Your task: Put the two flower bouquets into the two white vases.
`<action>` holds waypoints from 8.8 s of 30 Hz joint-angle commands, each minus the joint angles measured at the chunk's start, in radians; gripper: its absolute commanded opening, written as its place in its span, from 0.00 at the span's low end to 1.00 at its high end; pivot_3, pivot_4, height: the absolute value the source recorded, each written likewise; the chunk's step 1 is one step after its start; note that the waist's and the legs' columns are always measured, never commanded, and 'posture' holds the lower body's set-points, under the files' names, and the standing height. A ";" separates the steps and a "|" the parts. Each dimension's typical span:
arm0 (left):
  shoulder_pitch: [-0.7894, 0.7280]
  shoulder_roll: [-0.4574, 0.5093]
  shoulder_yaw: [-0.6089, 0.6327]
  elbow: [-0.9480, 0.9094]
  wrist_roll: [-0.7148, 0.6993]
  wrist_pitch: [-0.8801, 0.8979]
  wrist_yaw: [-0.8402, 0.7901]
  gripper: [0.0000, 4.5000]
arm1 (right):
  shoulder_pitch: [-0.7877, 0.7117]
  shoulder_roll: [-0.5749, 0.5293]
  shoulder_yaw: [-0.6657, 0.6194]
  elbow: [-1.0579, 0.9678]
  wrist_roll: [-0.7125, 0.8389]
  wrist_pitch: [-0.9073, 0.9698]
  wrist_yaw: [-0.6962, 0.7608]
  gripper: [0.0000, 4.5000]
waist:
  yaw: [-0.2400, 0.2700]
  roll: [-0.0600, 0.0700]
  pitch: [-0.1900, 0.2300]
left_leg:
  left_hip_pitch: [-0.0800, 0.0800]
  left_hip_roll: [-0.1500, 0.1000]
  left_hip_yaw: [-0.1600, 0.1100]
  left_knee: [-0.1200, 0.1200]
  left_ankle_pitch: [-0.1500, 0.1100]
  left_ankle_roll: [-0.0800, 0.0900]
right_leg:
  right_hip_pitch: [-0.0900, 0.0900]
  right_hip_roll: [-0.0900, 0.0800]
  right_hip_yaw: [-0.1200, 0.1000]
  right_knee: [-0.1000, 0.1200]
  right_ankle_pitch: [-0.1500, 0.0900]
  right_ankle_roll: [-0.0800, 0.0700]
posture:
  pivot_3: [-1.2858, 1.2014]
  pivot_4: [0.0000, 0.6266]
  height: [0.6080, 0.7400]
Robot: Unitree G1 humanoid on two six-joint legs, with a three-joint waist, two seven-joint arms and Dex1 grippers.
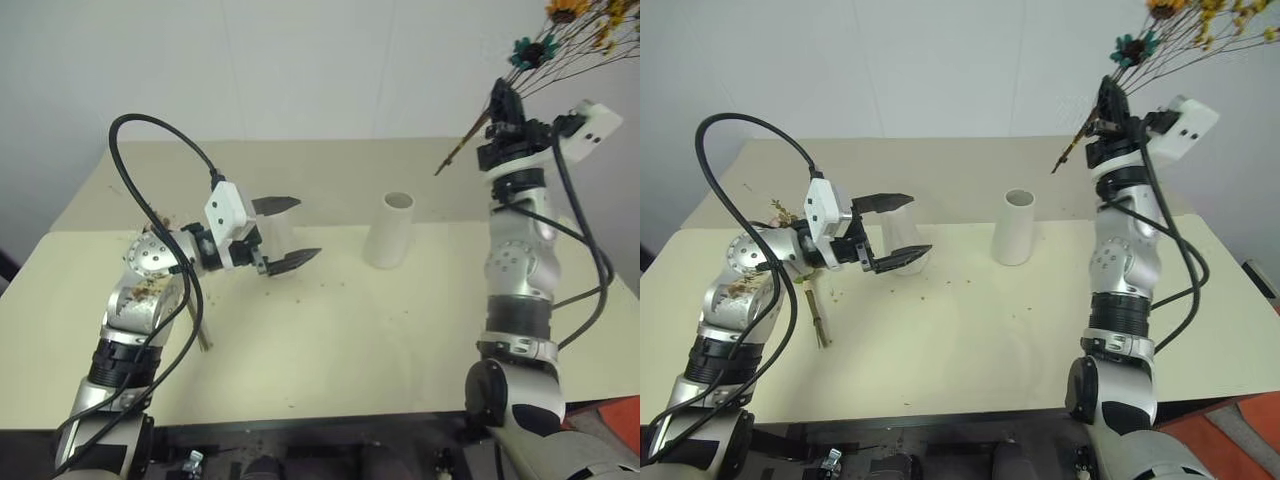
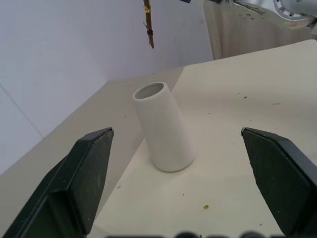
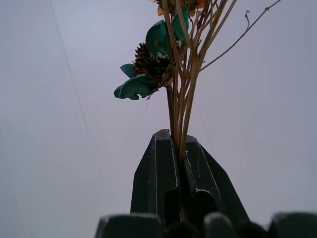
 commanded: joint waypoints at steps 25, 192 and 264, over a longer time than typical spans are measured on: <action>0.014 -0.004 0.020 -0.036 -0.005 -0.005 0.050 1.00 | 0.047 0.066 0.145 0.245 -0.191 -0.264 0.118 0.01 | 0.000 0.000 0.000 | 0.000 0.000 0.000 0.000 0.000 0.000 | 0.000 0.000 0.000 0.000 0.000 0.000 | 0.52 0.24 1.00; -0.702 -0.194 0.597 1.239 -0.280 -0.224 -0.164 0.02 | 0.571 -0.420 0.329 -0.881 -0.127 0.558 0.301 1.00 | 0.026 -0.003 -0.001 | -0.003 -0.001 -0.001 0.001 0.001 -0.004 | 0.000 -0.001 -0.002 -0.003 -0.004 0.010 | 0.52 0.24 1.00; -0.513 -0.330 0.438 1.223 -0.047 -0.606 -0.165 0.02 | 0.668 -0.432 0.333 -0.876 -0.236 0.469 0.294 1.00 | 0.029 -0.003 -0.001 | -0.003 -0.002 -0.002 0.001 0.001 -0.004 | 0.001 -0.001 -0.002 -0.003 -0.003 0.008 | 0.52 0.24 1.00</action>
